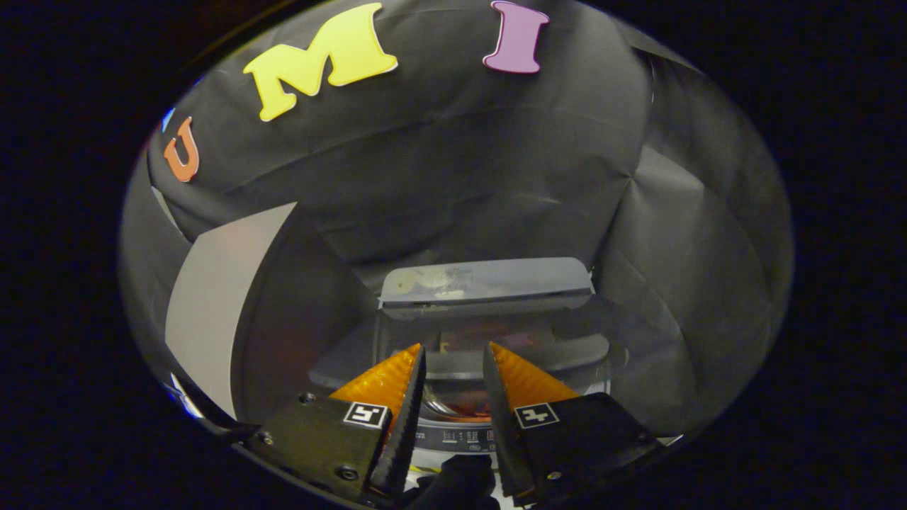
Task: Put the clothes into the washing machine and then close the washing machine lid.
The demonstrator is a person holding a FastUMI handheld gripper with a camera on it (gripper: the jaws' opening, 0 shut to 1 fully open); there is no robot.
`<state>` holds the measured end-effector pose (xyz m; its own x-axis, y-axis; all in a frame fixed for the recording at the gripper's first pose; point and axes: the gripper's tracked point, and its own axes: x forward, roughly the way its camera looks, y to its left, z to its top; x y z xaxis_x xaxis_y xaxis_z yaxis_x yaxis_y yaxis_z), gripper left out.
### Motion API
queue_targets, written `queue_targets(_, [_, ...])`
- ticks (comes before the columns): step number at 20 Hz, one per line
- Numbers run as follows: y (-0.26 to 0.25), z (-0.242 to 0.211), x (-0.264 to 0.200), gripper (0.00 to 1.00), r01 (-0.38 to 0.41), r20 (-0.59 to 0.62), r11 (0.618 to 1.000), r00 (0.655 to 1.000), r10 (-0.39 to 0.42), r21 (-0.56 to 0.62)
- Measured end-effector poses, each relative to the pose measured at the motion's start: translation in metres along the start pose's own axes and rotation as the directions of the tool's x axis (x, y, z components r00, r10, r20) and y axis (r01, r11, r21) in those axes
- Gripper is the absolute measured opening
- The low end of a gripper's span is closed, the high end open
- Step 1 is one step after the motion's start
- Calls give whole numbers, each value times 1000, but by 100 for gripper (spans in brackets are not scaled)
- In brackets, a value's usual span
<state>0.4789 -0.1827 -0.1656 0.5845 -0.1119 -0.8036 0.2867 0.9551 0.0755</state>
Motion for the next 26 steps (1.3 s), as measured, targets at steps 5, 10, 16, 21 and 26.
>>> queue_targets(5, [-4, -46, 5, 52, -8, -34, 1000, 999, 8, -5])
queue_targets(10, [-7, -62, -5, 52, -10, 12, 1000, 1000, 11, -27])
queue_targets(16, [-14, -59, -30, 52, -5, 120, 1000, 993, 9, -28])
queue_targets(21, [-15, -74, -39, 62, 23, 217, 997, 976, -7, -75])
queue_targets(26, [14, -112, -53, 81, 53, 263, 993, 964, -22, -109])
